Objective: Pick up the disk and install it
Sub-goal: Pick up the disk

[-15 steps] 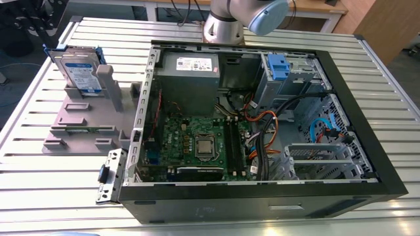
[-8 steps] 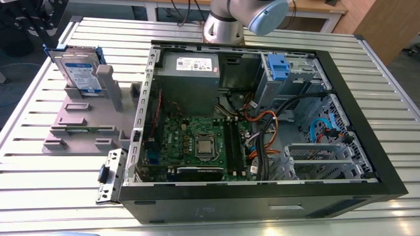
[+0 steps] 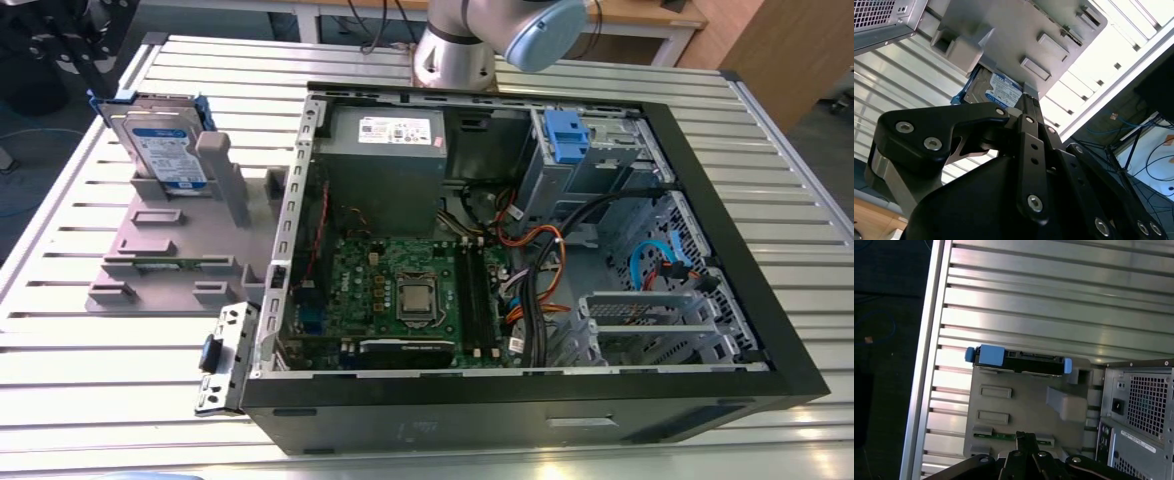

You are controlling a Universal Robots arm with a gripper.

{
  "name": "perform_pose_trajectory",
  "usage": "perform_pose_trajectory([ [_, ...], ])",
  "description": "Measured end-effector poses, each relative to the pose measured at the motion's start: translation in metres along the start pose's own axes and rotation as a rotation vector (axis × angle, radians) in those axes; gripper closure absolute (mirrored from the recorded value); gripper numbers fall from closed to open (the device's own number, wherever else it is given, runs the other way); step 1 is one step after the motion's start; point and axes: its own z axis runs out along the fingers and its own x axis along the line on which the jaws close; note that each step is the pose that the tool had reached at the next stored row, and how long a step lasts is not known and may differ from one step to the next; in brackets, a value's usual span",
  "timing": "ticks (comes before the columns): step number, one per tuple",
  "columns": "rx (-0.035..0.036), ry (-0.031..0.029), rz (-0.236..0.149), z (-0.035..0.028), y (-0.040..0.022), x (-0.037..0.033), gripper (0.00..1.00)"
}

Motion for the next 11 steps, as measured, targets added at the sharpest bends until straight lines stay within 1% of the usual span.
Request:
perform_pose_trajectory([
  [11, -0.0007, 0.0014, -0.030, 0.0000, 0.0000, 0.0000, 0.89],
])
